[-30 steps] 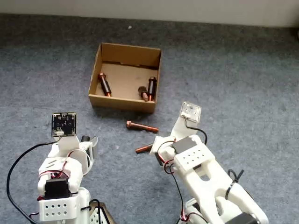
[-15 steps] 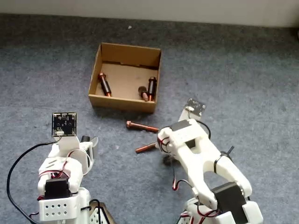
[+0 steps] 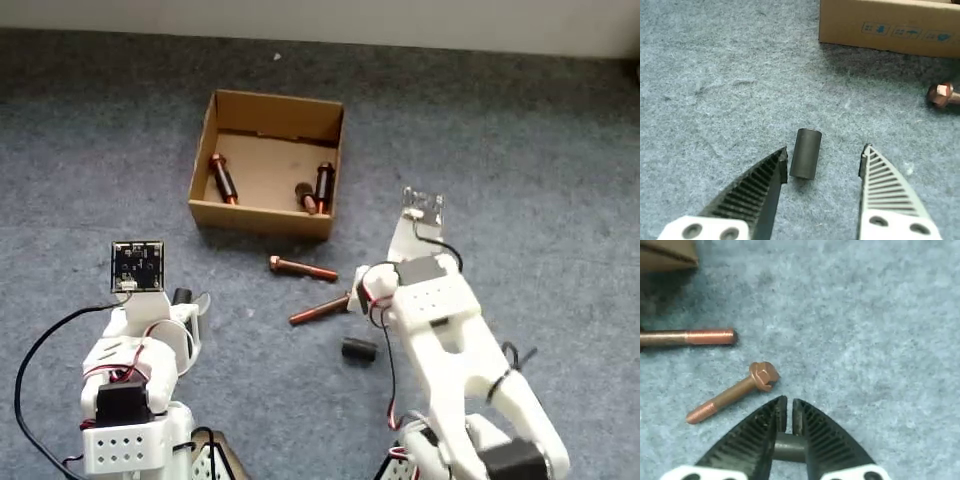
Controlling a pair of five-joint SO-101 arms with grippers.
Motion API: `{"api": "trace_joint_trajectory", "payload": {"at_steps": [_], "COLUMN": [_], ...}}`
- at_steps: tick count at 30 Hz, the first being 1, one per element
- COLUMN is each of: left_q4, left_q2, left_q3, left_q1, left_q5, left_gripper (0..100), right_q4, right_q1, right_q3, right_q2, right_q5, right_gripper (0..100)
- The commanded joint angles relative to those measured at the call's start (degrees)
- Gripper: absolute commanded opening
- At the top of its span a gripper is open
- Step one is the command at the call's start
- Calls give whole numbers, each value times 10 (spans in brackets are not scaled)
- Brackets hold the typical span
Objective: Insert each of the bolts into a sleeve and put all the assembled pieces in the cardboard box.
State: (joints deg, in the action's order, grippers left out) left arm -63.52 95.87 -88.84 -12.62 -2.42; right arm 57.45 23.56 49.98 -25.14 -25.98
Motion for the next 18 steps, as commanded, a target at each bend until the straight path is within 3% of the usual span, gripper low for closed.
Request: {"api": "trace_joint_trajectory", "payload": {"at_steps": [1,10,18], "left_q4": [11,11,11], "left_q2": [3,3,3], "left_q3": [4,4,4], "left_q1": [-4,-3,-5], "left_q5": [4,5,5], "left_gripper": [252,252,252], "right_q4": [-29,-80,89], "right_q1": [-3,-4,21], "right_q3": [51,134,80], "right_q2": [-118,-182,-183], "right_q5": [32,44,213], "right_gripper": [5,12,214]}}
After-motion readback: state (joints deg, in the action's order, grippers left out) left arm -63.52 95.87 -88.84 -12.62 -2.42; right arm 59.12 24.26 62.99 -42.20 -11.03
